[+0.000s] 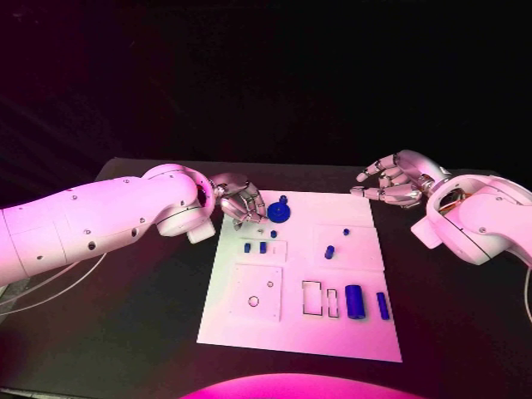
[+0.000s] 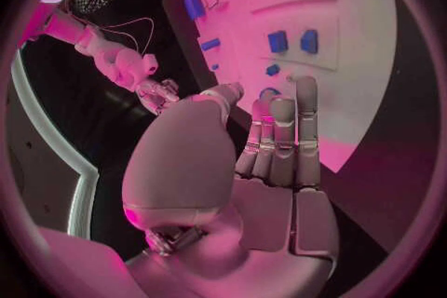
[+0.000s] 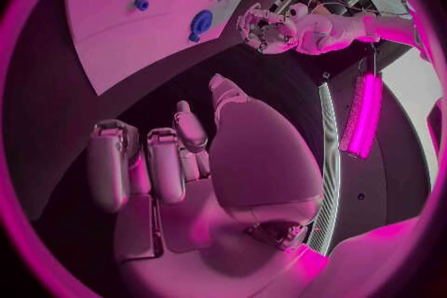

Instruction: Assemble the parts on the task board

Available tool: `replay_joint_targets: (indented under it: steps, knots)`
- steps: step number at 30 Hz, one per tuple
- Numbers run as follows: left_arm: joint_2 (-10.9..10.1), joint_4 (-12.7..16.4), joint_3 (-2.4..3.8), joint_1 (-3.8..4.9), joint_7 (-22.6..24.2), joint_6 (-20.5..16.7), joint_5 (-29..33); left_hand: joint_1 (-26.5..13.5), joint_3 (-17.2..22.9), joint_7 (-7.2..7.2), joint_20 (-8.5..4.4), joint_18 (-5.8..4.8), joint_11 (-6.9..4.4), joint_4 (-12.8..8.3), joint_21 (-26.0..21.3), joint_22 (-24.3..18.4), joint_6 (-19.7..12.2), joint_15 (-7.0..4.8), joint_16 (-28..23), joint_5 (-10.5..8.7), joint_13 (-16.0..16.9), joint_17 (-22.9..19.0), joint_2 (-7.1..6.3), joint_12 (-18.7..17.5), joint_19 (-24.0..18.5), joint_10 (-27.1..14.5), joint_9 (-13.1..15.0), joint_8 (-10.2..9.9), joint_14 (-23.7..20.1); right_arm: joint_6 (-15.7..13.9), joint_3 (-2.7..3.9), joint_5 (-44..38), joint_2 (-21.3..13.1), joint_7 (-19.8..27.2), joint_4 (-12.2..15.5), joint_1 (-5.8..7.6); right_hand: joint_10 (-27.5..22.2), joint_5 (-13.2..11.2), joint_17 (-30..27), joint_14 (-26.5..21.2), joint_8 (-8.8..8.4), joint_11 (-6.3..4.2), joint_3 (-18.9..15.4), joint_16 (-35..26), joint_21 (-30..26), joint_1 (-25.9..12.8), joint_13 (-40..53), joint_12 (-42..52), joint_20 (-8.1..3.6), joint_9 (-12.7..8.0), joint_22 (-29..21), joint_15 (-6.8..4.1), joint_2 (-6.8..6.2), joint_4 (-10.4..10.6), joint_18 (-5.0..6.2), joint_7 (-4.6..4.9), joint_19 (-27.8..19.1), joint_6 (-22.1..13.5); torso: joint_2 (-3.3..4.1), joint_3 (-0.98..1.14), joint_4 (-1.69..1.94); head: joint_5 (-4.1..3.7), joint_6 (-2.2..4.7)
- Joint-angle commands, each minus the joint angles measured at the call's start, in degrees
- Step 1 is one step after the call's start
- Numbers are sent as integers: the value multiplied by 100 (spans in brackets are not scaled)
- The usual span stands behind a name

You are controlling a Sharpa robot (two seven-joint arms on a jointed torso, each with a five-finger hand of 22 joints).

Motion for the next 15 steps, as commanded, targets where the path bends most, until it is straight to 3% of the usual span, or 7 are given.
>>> replay_joint_targets:
  steps: [1,5,9,15]
  knots:
    - [68,24,-48,-29,1216,-801,-573,167,106,39,60,74,37,-45,-135,-79,-19,48,-139,-23,-326,-209,-71,-317,-24,-119,-229,-101,-188,-82,-4,62,2,188,-12,-11,-58,36,566,335,33,-16,46,-68,-109,51,-30,-48,-52,-12,977,-38,32,0,91,-5,11,24,0,5,-3,1,2]
    - [156,16,-126,-88,1531,-1084,-1405,225,142,44,87,74,75,-87,-187,-99,69,76,-122,-29,-636,-275,-154,-607,-28,-197,-451,-168,-248,-124,-9,121,5,274,-39,-18,-677,93,11,148,103,-33,178,-505,-1008,85,-771,-701,-72,-35,556,-61,-14,15,273,-19,-425,16,7,3,-7,-5,5]
    - [261,-32,-212,-134,1613,-1123,-2179,195,110,29,100,74,82,-73,-214,-108,106,84,-106,-44,-778,-308,-214,-736,-37,-232,-569,-212,-273,-169,-14,151,10,342,-71,-23,-1128,111,-311,54,175,-52,285,-801,-1613,93,-1451,-1295,-92,-44,259,-83,-56,13,378,-34,-670,3,8,3,-4,-1,11]
    - [440,-193,-294,-201,1500,-873,-3117,156,45,0,102,77,67,-43,-227,-109,158,78,-40,-60,-903,-326,-267,-823,-21,-235,-707,-270,-253,-219,-18,167,22,408,-108,-36,-1291,122,-504,3,226,-61,385,-1017,-2015,87,-1851,-1623,-106,-58,50,-93,-98,11,437,-41,-790,-26,7,6,-12,10,6]
